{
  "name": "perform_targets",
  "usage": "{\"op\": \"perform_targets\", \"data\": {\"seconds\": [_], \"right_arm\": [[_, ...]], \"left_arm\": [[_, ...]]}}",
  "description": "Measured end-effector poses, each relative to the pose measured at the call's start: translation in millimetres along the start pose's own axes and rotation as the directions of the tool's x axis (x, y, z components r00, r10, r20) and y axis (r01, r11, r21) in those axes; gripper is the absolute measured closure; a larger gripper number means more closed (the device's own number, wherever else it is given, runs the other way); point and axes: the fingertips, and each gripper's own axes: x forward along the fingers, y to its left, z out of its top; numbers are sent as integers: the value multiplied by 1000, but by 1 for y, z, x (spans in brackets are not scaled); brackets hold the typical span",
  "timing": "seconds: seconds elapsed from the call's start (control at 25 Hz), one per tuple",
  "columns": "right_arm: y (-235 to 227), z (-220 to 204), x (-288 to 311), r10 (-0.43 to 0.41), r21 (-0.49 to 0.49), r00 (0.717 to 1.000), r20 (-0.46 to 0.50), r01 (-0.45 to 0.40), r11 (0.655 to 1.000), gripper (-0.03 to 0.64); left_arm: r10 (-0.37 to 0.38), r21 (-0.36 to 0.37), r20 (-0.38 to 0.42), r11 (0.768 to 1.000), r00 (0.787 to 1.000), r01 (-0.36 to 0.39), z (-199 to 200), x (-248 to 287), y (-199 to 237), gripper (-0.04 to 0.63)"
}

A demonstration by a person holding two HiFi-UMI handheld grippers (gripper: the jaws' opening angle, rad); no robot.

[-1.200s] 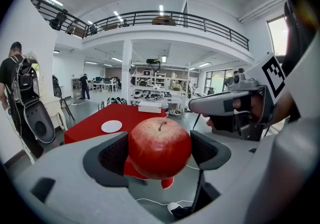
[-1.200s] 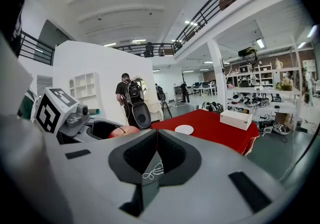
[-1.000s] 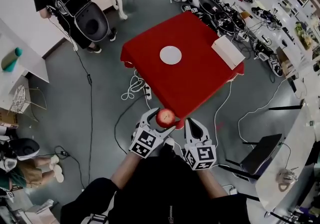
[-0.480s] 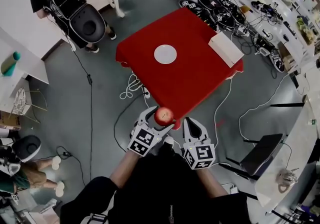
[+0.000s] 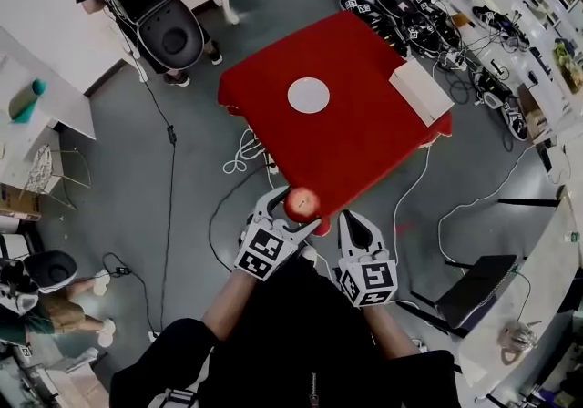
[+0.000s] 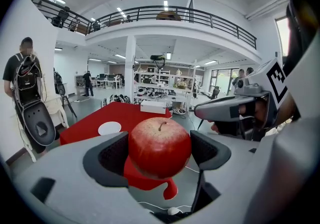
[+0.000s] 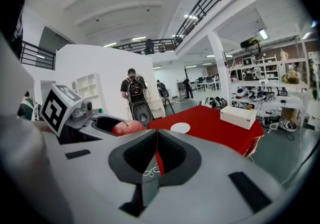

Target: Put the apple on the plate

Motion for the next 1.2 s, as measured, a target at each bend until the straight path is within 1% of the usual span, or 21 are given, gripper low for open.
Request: {"op": "perform_targets", "data": {"seconds": [0.32,0.48,0.76,0.96,1.2], "right_arm": [[6,3,6,17,-16,1000,13,-17,1000,604],[10,8,8,10,-22,999,32,-9,1000,604],[7,8,21,-8,-36,999,33,10,999,604],[7,14,39,-7,-33,1000,24,8,999,604],[-9,21,73,-17,-26,1000,0,17,1000,604]], "left_arm": [[20,0,11,1000,1000,-20,-1,-4,9,210],[18,14,24,1000,1000,-19,4,-6,14,210],[13,27,60,1000,998,-15,15,-4,26,210],[12,13,59,1000,998,-13,17,3,45,210],[11,-9,57,1000,998,-11,28,26,78,210]]}}
